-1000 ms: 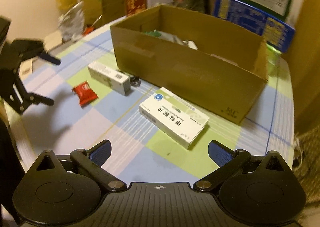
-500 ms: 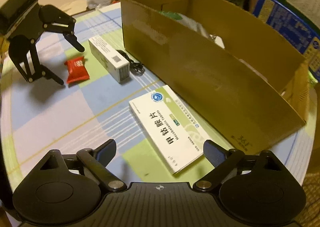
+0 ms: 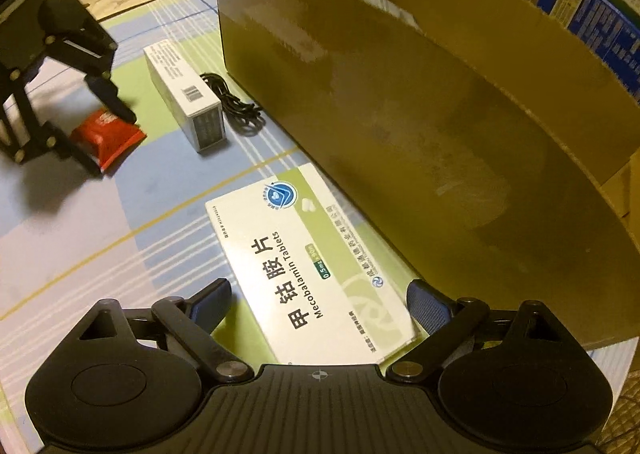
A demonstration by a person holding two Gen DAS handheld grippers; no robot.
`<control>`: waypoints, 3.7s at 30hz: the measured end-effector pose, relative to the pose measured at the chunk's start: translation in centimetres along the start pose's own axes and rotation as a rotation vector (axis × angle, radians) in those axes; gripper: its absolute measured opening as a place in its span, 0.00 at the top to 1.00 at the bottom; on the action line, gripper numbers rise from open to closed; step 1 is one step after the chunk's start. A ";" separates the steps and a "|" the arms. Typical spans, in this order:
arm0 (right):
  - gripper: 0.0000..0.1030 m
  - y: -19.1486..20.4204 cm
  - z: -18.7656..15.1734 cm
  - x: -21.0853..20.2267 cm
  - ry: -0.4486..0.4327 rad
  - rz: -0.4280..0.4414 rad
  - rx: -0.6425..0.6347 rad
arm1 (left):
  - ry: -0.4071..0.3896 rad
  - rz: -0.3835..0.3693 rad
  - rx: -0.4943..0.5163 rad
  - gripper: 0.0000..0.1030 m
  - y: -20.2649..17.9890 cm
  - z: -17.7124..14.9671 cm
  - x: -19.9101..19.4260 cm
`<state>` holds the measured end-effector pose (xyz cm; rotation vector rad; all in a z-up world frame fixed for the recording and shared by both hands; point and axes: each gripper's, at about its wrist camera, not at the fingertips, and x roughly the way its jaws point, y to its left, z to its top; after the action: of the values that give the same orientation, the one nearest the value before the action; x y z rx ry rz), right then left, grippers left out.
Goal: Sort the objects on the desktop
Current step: 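Reach the left gripper to the red candy packet while the right reaches the white Mecobalamin box, then close the left gripper on the red candy while the right grasps the Mecobalamin box, then lift the red candy and Mecobalamin box with both grippers and carry them over the box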
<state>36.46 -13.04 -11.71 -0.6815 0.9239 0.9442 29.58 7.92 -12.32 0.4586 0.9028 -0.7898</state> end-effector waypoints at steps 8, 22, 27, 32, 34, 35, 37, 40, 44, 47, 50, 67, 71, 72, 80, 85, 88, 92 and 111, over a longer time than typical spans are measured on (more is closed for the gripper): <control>0.31 2.0 -0.4 -1.4 0.034 -0.040 0.178 | -0.021 0.027 -0.074 0.60 -0.8 -0.2 -0.2; 0.32 11.3 -4.0 -5.8 -0.052 -0.124 0.621 | 0.028 0.102 -0.284 0.67 -5.1 0.2 -1.2; 0.20 13.0 -4.7 -6.0 -0.099 -0.177 0.561 | 0.002 0.155 -0.366 0.66 -6.7 -0.4 -1.5; 0.18 12.3 -4.7 -5.3 -0.180 -0.171 0.592 | -0.063 0.213 -0.391 0.57 -7.1 -0.9 -2.2; 0.18 12.3 -4.9 -5.3 -0.196 -0.166 0.591 | -0.089 0.213 -0.413 0.57 -6.9 -1.0 -2.4; 0.18 12.3 -5.0 -5.5 -0.207 -0.163 0.587 | -0.092 0.221 -0.408 0.57 -6.9 -0.9 -2.4; 0.18 12.5 -5.0 -5.2 -0.223 -0.159 0.570 | -0.098 0.240 -0.396 0.57 -7.1 -1.0 -2.2; 0.18 12.6 -5.0 -4.7 -0.226 -0.163 0.557 | -0.096 0.250 -0.407 0.57 -7.2 -1.2 -1.9; 0.18 12.5 -5.2 -4.4 -0.229 -0.171 0.564 | -0.090 0.240 -0.429 0.58 -7.1 -1.3 -1.6; 0.18 12.3 -5.3 -4.4 -0.233 -0.182 0.569 | -0.085 0.235 -0.443 0.64 -7.0 -1.4 -1.6; 0.18 12.3 -5.3 -4.2 -0.233 -0.184 0.562 | -0.083 0.241 -0.430 0.64 -7.2 -1.3 -1.5; 0.32 12.8 -5.0 -3.4 -0.215 -0.198 0.525 | -0.083 0.254 -0.406 0.63 -7.8 -1.1 -1.3; 0.33 12.8 -5.0 -3.5 -0.215 -0.200 0.525 | -0.082 0.252 -0.409 0.63 -7.9 -1.1 -1.4; 0.33 12.8 -5.0 -3.5 -0.215 -0.200 0.526 | -0.081 0.252 -0.409 0.63 -7.9 -1.1 -1.4; 0.33 12.8 -5.0 -3.5 -0.212 -0.205 0.525 | -0.081 0.252 -0.406 0.72 -8.0 -1.1 -1.4; 0.34 12.8 -5.1 -3.8 -0.225 -0.221 0.543 | -0.083 0.255 -0.413 0.77 -7.9 -1.1 -1.5; 0.34 12.6 -5.1 -4.2 -0.242 -0.232 0.556 | -0.086 0.267 -0.416 0.78 -7.9 -1.0 -1.6; 0.34 12.6 -5.1 -4.5 -0.250 -0.233 0.568 | -0.099 0.279 -0.428 0.78 -7.7 -0.8 -1.8; 0.34 14.6 -6.0 -10.7 -0.295 -0.301 0.674 | -0.209 0.322 -0.491 0.78 -9.6 2.5 -6.2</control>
<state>18.33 -15.51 -6.38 -0.0916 0.7799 0.4030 21.19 2.75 -6.15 0.0801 0.7685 -0.2967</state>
